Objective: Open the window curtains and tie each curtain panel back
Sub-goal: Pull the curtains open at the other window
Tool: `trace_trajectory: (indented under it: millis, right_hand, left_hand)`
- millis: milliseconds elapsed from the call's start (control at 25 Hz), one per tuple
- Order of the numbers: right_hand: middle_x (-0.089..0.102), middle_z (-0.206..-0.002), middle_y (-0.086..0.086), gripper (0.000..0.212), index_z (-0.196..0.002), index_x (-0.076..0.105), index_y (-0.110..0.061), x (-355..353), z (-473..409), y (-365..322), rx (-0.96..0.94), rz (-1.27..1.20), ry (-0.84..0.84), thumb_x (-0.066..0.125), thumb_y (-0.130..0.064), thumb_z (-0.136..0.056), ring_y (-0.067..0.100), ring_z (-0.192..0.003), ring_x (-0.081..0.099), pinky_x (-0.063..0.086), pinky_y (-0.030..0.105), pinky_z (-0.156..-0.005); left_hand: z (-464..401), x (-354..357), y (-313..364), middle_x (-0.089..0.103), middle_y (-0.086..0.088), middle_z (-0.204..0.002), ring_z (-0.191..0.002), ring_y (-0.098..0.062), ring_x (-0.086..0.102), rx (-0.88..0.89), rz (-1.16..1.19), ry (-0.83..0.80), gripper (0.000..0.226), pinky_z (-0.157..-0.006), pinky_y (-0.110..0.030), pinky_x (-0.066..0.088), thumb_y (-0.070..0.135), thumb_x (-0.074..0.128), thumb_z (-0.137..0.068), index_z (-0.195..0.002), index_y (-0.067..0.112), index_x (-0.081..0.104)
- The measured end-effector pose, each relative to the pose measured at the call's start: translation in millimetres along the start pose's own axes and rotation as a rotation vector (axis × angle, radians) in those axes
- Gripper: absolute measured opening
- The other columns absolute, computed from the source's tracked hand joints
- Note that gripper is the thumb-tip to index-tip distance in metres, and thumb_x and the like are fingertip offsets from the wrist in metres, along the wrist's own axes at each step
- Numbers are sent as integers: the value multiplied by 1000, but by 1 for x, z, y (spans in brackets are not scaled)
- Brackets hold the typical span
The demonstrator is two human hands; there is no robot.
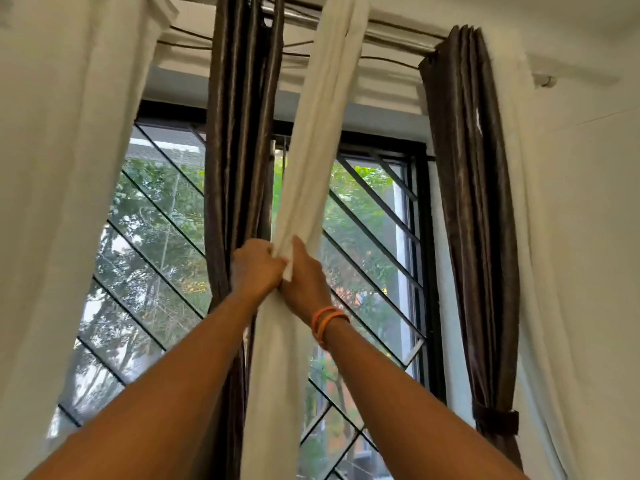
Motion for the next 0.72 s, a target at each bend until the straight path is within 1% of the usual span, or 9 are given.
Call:
trace_trajectory:
  millis: [160,240,320,400,480,560,600,680,720]
  right_hand:
    - [55,-137,11,75,-147,30,-20,-51,14,53,55,78,155,68,-36,-84,31,-118,58,51,45,-92]
    - [58,-128,5,70,-140,37,-23,-86,22,73,39,82,260,69,-42,-81,25,-108,62,52,46,-87]
    - [60,-115,-1,62,-130,46,-23,-123,29,92,-4,95,376,68,-51,-79,18,-97,62,52,46,-81]
    - [59,-111,-1,58,-121,52,-22,-159,30,120,20,235,476,64,-59,-77,23,-95,62,50,46,-80]
    - [59,-115,6,51,-118,55,-19,-196,31,151,131,456,580,66,-49,-78,34,-100,60,45,47,-82]
    - [56,-120,11,53,-122,53,-17,-233,36,189,255,600,629,70,-40,-77,38,-105,57,43,49,-84]
    - [54,-125,12,60,-127,49,-15,-248,38,210,322,620,610,71,-41,-78,39,-108,55,43,51,-86]
    - [44,-139,13,83,-142,34,-15,-265,41,253,453,594,517,72,-51,-77,39,-117,51,42,55,-91]
    - [39,-145,14,96,-148,24,-17,-268,40,275,504,555,450,73,-55,-75,40,-121,49,40,57,-95]
  left_hand:
    - [13,58,31,66,-15,-78,-78,-31,65,24,97,-146,22,-55,-30,39,21,71,-74,-79,1,68]
    - [25,74,53,62,-12,-107,-103,-31,60,-40,105,-69,41,-73,-35,46,28,74,-73,-106,7,62]
    - [36,79,83,48,-10,-127,-119,-32,46,-22,44,120,60,-92,-44,43,32,75,-75,-126,13,49]
    - [44,94,122,50,-10,-124,-115,-32,48,181,55,223,50,-92,-44,43,25,70,-79,-124,14,51]
    - [44,126,146,58,-11,-112,-103,-31,58,276,187,108,29,-85,-39,45,15,65,-83,-111,10,59]
    - [50,171,164,65,-14,-104,-97,-32,62,251,213,-6,19,-78,-36,44,13,61,-85,-102,6,65]
    - [53,195,172,67,-16,-102,-97,-33,62,220,223,-51,18,-75,-35,44,15,60,-87,-100,4,65]
    - [61,239,184,66,-19,-104,-102,-35,61,105,281,-167,30,-72,-34,40,25,62,-91,-105,-1,61]
    - [63,261,189,63,-20,-113,-109,-35,59,29,312,-229,40,-75,-34,40,31,62,-92,-114,-2,58]
Point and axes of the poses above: each hand's wrist, its own z-axis away from the middle knuckle, its own x-axis out of the palm, y = z × x, the point moved 6 cm from there along -z, towards the middle knuckle
